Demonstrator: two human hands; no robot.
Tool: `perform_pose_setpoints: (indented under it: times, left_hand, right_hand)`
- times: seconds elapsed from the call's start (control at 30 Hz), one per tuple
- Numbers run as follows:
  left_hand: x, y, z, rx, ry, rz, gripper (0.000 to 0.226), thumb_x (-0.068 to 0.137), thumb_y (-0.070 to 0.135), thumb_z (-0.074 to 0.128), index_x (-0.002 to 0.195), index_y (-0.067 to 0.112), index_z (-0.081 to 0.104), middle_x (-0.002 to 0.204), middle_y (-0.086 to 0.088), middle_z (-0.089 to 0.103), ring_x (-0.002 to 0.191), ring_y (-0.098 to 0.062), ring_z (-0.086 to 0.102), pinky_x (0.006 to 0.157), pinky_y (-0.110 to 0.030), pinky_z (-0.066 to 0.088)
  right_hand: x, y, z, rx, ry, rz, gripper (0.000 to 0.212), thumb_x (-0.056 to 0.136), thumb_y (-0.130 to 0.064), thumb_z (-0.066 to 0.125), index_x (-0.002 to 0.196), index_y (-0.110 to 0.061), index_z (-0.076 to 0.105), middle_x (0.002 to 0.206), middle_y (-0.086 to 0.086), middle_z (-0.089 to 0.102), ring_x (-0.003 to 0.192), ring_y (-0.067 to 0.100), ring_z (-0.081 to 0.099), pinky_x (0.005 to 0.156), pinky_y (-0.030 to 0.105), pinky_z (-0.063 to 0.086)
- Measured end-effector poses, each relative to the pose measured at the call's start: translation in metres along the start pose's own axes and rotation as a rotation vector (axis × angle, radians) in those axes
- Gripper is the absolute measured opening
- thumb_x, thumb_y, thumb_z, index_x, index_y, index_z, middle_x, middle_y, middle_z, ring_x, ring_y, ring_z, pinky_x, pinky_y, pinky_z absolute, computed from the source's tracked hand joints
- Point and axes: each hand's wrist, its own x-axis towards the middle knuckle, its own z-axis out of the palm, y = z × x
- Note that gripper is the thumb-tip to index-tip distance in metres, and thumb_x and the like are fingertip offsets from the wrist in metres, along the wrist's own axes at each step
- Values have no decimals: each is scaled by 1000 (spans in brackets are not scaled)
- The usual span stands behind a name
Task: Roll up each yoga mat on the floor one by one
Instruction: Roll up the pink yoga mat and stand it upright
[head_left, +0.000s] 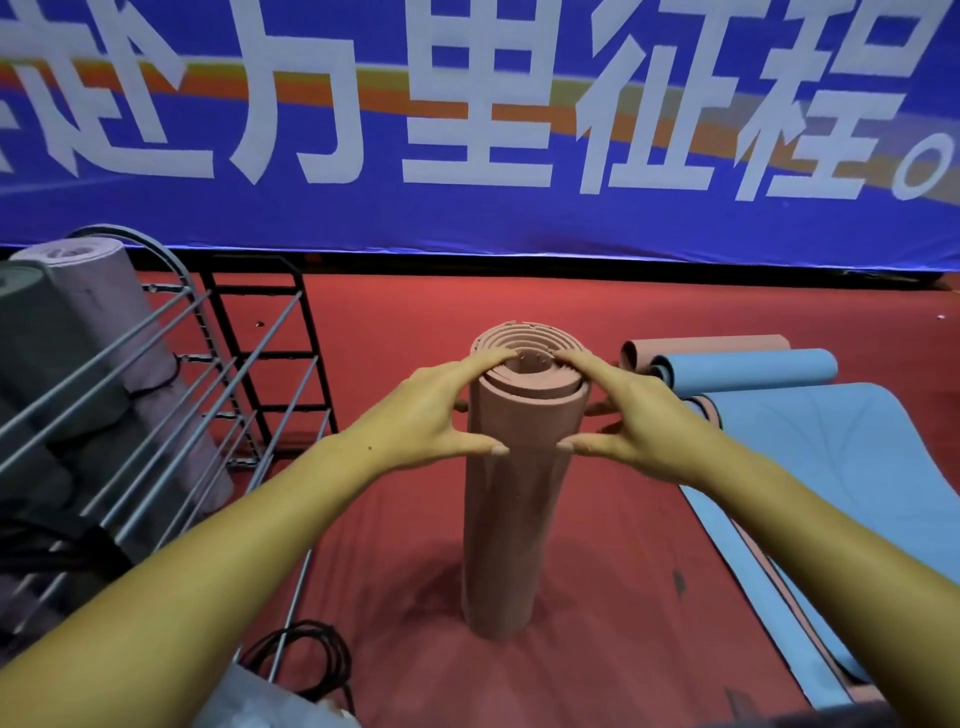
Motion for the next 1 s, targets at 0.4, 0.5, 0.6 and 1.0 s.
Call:
perform_pose_setpoints:
  times: [0.4,0.5,0.6,1.0]
  left_hand:
    - [29,-4,9,220,169,-14,75,70,61,82,135,44,48,125,9,66,116,-23,63,90,-47,55]
    - [31,0,10,289,350,2,67,72,34,84,130,41,50,120,9,61,108,-28,63,80,-48,56]
    - [40,-6,14,252,459,-28,64,72,13,78,126,38,53,128,9,54,104,-29,63,74,-46,57]
    - [11,-76,92,-161,11,-226,41,79,25,85,100,21,50,84,7,64,77,-19,57,79,-41,51]
  right_hand:
    - [18,-5,9,-61,198,67,70,78,-41,88,135,-49,49,135,-1,48,123,22,53,105,48,48]
    - [29,-16,13,-54,314,47,75,76,-16,82,136,-47,51,150,-3,35,125,29,57,100,51,54]
    - [44,-31,19,32,406,40,80,75,-31,79,144,-43,42,156,-8,30,131,25,56,100,49,54]
    - [34,33,123,63,11,568,53,88,-36,70,134,-28,45,122,9,41,112,43,58,94,45,46]
